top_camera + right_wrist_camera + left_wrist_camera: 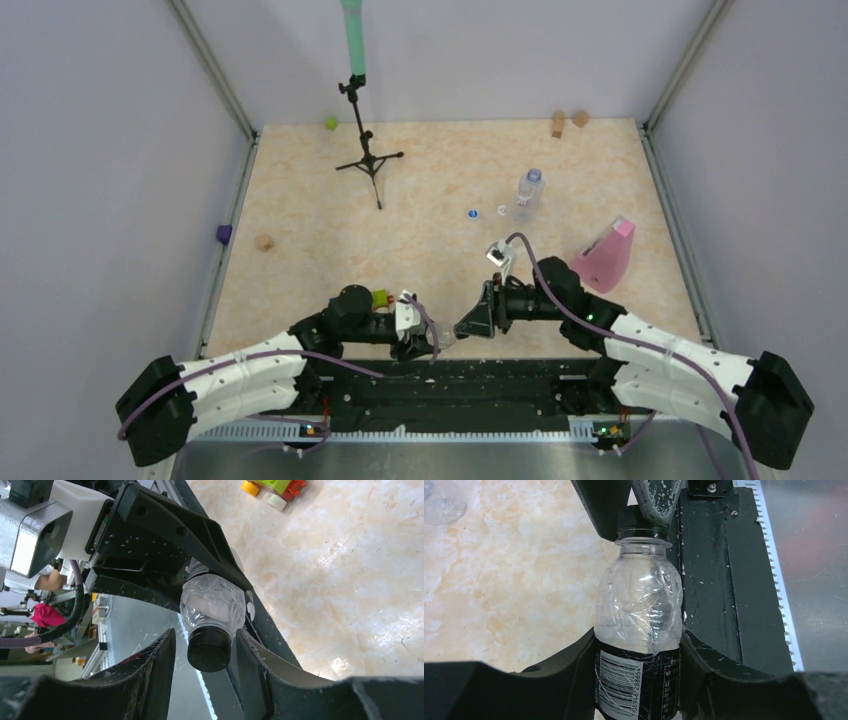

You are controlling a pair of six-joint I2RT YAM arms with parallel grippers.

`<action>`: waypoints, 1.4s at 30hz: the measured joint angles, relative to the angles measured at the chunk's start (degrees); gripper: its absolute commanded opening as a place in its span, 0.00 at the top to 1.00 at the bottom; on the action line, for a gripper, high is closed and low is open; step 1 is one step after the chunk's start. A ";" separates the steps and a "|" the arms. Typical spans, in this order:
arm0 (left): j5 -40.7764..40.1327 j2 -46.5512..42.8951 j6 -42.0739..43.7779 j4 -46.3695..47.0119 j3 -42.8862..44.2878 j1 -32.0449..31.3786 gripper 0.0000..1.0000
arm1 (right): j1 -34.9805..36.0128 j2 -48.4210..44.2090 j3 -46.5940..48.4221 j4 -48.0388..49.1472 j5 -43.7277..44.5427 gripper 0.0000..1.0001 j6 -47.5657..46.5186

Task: Unscrew the bottle caps
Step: Unscrew the bottle cap from the plastic bottle.

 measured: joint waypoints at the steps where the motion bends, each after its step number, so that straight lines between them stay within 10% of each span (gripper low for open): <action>1: -0.02 0.00 0.00 -0.02 0.00 0.02 1.00 | 0.00 -0.17 0.00 -0.22 -0.04 0.56 -0.07; 5: -0.22 0.00 0.00 -0.04 0.00 0.02 1.00 | 0.00 -0.63 0.00 -1.70 -0.04 0.46 -0.63; 15: -0.83 0.00 0.00 -0.61 0.00 0.00 1.00 | 0.00 -1.51 0.00 -3.98 0.15 0.66 -1.95; 21: -0.85 0.02 0.00 -0.68 0.02 0.00 1.00 | 0.00 -1.53 0.00 -4.11 -0.07 0.53 -2.08; 42: -1.01 1.29 -0.02 -0.35 0.24 0.00 1.00 | 0.00 -0.07 0.00 -4.13 -0.37 0.61 -2.99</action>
